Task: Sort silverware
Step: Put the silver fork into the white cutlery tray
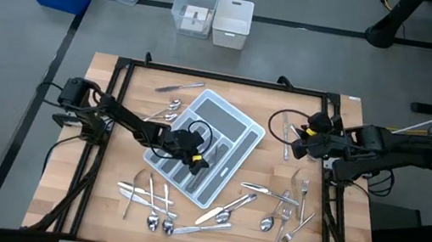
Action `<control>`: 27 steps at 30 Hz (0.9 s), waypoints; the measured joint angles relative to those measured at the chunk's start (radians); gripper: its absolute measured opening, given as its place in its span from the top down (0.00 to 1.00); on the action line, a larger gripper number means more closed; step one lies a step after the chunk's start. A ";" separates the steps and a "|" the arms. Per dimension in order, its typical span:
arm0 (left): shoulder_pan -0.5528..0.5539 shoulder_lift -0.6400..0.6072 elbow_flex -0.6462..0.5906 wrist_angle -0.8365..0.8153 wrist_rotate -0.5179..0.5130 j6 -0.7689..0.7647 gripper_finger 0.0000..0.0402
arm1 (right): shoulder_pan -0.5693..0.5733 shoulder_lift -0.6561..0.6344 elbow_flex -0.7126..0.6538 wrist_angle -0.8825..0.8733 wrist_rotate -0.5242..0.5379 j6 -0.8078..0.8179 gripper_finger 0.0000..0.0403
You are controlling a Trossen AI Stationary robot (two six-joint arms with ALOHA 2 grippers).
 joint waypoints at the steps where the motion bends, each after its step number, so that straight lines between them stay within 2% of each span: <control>1: -0.001 0.000 0.000 0.000 0.000 -0.003 0.84 | 0.000 0.000 0.000 0.000 -0.003 0.000 0.74; 5: 0.000 0.000 0.000 0.003 0.000 -0.005 0.74 | 0.000 0.000 0.000 0.000 -0.006 0.000 0.74; 9: 0.000 -0.016 0.000 0.005 0.022 -0.037 0.71 | 0.000 0.000 0.000 0.000 -0.006 0.000 0.74; 15: 0.001 -0.118 0.000 -0.010 0.246 -0.056 0.74 | 0.000 0.000 0.000 -0.001 -0.011 -0.005 0.74; 18: -0.005 -0.192 0.000 -0.032 0.398 -0.143 0.76 | 0.000 0.000 0.000 -0.002 -0.016 -0.031 0.74; 21: -0.028 -0.278 0.001 -0.134 0.489 -0.265 0.78 | 0.000 0.000 0.000 -0.002 -0.017 -0.055 0.74; 27: -0.120 -0.451 0.001 -0.507 0.512 -0.480 0.83 | 0.000 0.000 0.000 -0.003 -0.017 -0.060 0.74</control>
